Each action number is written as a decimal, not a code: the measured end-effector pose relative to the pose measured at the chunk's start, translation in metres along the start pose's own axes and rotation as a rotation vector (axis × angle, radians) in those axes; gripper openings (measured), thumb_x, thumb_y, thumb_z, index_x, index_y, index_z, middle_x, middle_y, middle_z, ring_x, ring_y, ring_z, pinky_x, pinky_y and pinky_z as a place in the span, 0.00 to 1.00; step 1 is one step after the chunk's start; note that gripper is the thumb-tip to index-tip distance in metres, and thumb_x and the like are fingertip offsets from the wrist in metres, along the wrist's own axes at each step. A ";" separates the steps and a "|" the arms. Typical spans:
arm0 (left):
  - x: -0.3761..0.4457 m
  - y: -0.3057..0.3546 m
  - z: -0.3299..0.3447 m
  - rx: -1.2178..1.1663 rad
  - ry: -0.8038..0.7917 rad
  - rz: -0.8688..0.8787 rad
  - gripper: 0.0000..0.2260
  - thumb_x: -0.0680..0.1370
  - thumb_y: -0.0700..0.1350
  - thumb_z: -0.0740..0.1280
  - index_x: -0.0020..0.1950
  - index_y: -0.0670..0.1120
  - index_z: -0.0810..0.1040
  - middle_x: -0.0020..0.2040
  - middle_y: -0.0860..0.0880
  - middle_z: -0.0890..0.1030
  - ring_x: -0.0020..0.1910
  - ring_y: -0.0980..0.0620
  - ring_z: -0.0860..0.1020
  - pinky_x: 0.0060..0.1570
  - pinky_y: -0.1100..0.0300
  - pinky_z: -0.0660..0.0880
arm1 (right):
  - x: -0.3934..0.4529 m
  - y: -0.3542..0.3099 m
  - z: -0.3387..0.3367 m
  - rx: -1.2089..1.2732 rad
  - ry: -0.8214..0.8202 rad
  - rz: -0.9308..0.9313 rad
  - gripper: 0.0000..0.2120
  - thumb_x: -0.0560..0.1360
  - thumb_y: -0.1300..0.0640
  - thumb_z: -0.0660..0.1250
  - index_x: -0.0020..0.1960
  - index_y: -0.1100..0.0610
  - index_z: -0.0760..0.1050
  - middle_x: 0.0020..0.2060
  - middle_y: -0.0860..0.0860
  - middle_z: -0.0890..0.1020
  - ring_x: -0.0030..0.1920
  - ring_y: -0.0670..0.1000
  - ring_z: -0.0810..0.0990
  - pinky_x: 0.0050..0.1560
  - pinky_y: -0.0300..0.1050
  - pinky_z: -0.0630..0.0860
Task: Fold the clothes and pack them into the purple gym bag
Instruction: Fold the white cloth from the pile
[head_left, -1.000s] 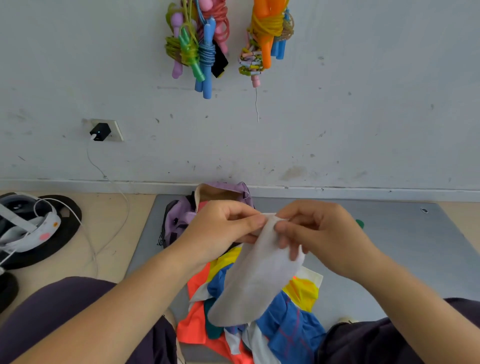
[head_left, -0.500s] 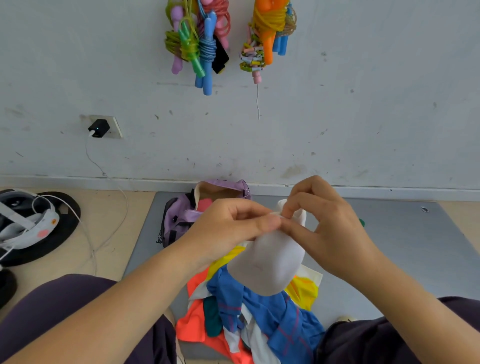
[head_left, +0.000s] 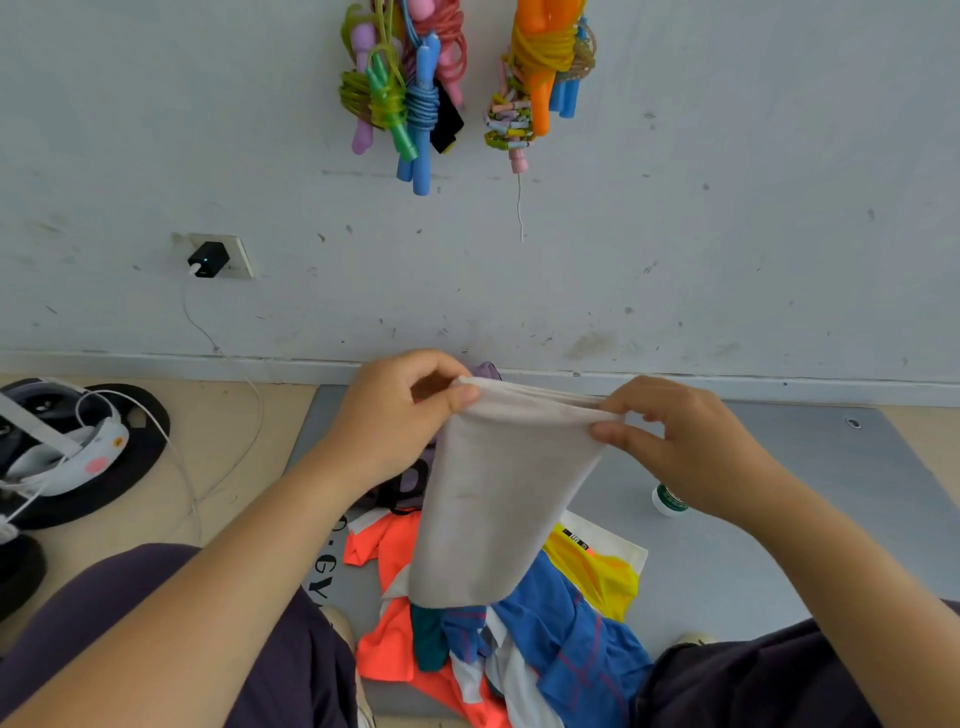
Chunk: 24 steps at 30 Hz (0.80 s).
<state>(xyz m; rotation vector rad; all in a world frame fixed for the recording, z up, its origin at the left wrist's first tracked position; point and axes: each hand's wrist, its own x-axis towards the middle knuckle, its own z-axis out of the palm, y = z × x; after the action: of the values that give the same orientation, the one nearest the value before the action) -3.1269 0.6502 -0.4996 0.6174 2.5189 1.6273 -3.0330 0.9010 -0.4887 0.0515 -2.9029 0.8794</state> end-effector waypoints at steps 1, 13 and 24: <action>0.000 -0.002 0.001 0.141 0.010 0.044 0.06 0.75 0.45 0.72 0.41 0.55 0.81 0.38 0.55 0.83 0.38 0.57 0.79 0.46 0.56 0.77 | 0.000 -0.002 0.001 0.029 0.009 0.014 0.07 0.74 0.51 0.71 0.41 0.41 0.76 0.43 0.40 0.80 0.48 0.40 0.76 0.47 0.28 0.68; -0.001 -0.010 0.003 0.167 -0.085 0.072 0.05 0.79 0.45 0.67 0.47 0.56 0.77 0.43 0.55 0.82 0.44 0.55 0.80 0.48 0.59 0.76 | -0.004 -0.011 0.002 0.251 0.197 0.044 0.11 0.69 0.55 0.77 0.44 0.44 0.78 0.38 0.46 0.81 0.42 0.49 0.79 0.46 0.38 0.75; -0.006 0.013 0.003 -0.284 -0.114 -0.076 0.05 0.81 0.50 0.64 0.46 0.58 0.77 0.38 0.48 0.77 0.36 0.54 0.73 0.38 0.56 0.72 | -0.008 -0.026 -0.005 0.809 0.001 0.153 0.16 0.71 0.43 0.65 0.46 0.56 0.73 0.37 0.52 0.76 0.40 0.48 0.75 0.43 0.46 0.77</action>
<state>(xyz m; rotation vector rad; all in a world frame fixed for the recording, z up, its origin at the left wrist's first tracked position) -3.1164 0.6548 -0.4899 0.5576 2.1506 1.8193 -3.0232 0.8821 -0.4712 -0.1065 -2.3654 1.9984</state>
